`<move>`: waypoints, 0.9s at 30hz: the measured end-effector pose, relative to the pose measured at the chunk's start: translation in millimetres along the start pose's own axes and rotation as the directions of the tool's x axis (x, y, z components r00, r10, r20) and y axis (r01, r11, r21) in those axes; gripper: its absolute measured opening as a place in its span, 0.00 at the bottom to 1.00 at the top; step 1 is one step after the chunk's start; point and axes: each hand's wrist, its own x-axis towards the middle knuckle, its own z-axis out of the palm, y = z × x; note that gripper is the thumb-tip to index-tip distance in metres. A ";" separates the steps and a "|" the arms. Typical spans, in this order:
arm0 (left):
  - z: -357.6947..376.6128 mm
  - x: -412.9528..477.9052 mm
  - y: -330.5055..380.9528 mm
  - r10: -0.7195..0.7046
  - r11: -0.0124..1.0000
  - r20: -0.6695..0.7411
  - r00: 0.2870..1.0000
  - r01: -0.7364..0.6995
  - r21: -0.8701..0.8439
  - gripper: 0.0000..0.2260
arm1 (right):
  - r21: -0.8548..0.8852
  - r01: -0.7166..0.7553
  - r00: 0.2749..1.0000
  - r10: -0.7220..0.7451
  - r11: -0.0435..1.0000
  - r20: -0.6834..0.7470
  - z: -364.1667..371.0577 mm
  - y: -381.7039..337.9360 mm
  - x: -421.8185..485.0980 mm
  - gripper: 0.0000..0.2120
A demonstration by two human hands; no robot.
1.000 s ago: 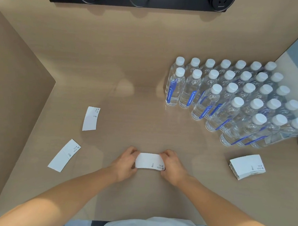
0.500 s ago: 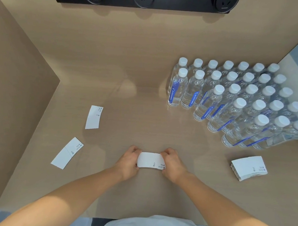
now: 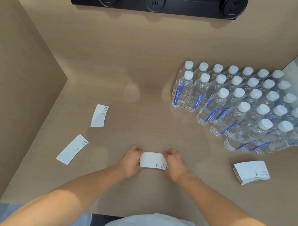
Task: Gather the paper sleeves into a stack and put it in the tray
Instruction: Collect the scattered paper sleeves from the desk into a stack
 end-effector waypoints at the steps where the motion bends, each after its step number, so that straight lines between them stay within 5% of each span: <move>1: -1.5 -0.6 0.7 -0.011 1.000 -0.001 1.000 0.011 -0.008 0.14 | -0.040 -0.006 1.000 0.006 0.999 0.009 -1.9 -1.3 1.5 0.21; 8: -19.0 -18.1 -13.3 -0.095 0.995 -0.041 0.995 0.095 -0.011 0.24 | -0.160 0.000 0.998 -0.010 0.987 -0.062 -16.3 -25.2 17.6 0.28; 12: -34.5 -43.4 -42.4 -0.171 0.983 -0.127 0.977 0.178 0.043 0.19 | -0.158 0.138 0.982 -0.156 0.978 -0.105 -14.3 -63.4 36.3 0.19; 20: -79.7 -119.0 -114.2 -0.407 0.892 -0.279 0.870 0.444 0.081 0.18 | -0.239 0.439 0.898 -0.431 0.866 0.088 7.5 -172.6 73.0 0.16; 27: -94.8 -168.5 -162.4 -0.541 0.825 -0.337 0.770 0.564 -0.035 0.17 | -0.305 0.560 0.828 -0.524 0.770 0.198 30.1 -253.5 104.2 0.17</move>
